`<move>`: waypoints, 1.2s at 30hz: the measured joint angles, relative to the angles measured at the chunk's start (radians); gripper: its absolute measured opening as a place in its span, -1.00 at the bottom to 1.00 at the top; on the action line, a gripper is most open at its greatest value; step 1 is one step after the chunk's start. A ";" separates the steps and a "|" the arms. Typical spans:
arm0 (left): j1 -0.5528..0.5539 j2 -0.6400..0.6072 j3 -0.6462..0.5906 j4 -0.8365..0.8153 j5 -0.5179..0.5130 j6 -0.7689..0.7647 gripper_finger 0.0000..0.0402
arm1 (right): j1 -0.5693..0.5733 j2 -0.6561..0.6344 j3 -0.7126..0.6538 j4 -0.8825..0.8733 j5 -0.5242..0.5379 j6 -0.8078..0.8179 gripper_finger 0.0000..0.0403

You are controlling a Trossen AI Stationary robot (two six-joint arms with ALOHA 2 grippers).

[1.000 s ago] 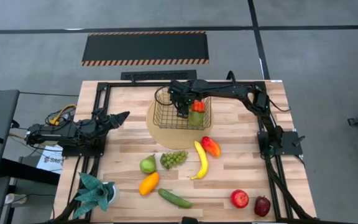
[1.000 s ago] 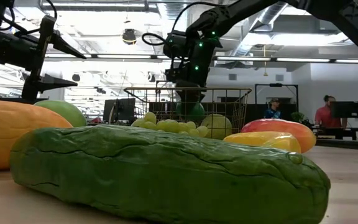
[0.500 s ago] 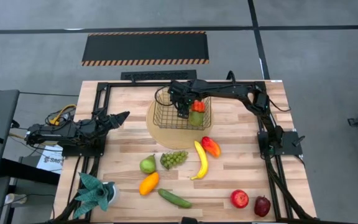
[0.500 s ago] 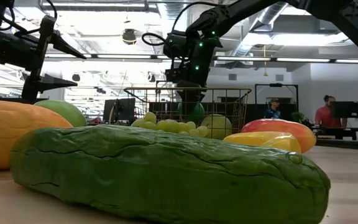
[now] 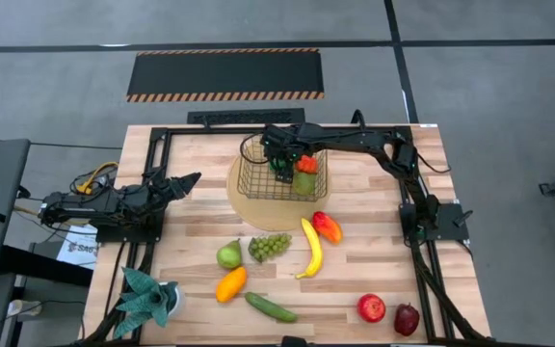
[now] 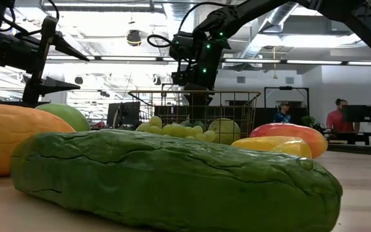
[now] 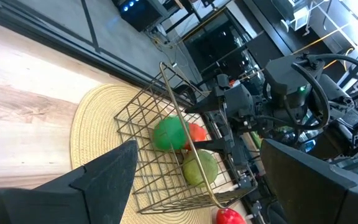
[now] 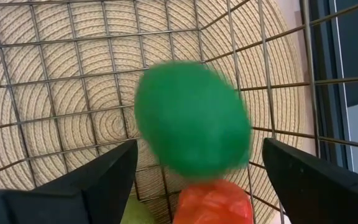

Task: Build produce basket
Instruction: Put the red apple into the wire basket

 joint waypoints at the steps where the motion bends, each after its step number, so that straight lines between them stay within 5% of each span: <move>1: 0.000 0.000 0.000 0.000 0.000 0.000 0.63 | 0.000 0.000 0.000 0.000 0.001 0.000 0.81; 9: 0.000 0.000 0.000 0.000 0.000 0.000 0.63 | 0.000 -0.021 0.003 -0.029 -0.010 0.045 0.81; 18: 0.000 0.000 0.000 0.000 0.002 0.000 0.63 | 0.069 -0.217 0.061 -0.434 -0.168 0.387 0.81; 26: 0.000 0.000 0.000 -0.001 0.005 -0.022 0.63 | 0.310 -0.378 0.060 -0.705 -0.111 0.738 0.80; 36: 0.000 0.000 0.000 -0.002 0.006 -0.034 0.63 | 0.754 -0.603 -0.161 -0.680 -0.226 1.454 0.80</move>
